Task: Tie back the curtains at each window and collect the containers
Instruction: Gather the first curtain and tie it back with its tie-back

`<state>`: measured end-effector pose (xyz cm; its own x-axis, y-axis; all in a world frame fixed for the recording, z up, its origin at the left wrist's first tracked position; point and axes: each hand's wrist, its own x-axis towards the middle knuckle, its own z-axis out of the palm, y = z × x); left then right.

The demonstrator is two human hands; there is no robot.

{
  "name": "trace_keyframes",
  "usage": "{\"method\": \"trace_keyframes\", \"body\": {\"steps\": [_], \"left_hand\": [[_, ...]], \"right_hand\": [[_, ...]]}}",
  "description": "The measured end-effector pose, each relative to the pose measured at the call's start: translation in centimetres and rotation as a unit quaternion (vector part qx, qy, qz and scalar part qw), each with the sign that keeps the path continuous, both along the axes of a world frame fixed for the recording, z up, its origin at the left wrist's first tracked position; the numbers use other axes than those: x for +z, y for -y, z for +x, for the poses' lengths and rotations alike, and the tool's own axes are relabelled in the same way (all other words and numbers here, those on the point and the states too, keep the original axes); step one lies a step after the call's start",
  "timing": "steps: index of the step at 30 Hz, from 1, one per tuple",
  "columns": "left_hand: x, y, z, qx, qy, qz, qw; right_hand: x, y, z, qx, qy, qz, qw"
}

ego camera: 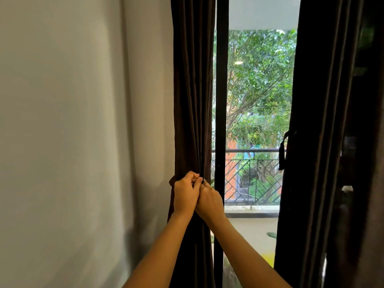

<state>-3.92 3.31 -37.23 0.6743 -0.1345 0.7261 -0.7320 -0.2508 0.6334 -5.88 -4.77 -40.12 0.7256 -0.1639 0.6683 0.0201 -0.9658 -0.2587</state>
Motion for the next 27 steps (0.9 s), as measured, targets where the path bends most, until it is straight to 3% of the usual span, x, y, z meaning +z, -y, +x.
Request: {"method": "trace_keyframes", "body": {"steps": [4,11,16,20,24,27], "left_hand": [[0.1,-0.3,0.6,-0.002,-0.008,0.010,1.000],[0.1,-0.5,1.6,-0.017,-0.011,0.031,0.999],[-0.3,-0.5,1.2,0.015,-0.011,0.000,1.000],[-0.6,-0.7,0.4,0.052,-0.003,-0.020,0.998],[-0.9,-0.4,-0.2,0.060,-0.003,-0.039,0.997],[-1.2,-0.3,-0.2,0.075,-0.005,-0.040,0.996]], "right_hand": [[0.1,-0.5,0.1,0.017,0.010,0.025,0.999],[-0.3,-1.0,0.4,0.008,-0.024,-0.012,1.000],[-1.1,-1.0,0.3,0.058,0.050,-0.029,0.997],[-3.0,0.4,-0.5,0.075,0.107,0.104,0.986],[-1.6,1.4,0.1,0.034,0.240,0.361,0.900],[1.2,2.9,2.1,0.057,0.154,0.442,0.882]]}}
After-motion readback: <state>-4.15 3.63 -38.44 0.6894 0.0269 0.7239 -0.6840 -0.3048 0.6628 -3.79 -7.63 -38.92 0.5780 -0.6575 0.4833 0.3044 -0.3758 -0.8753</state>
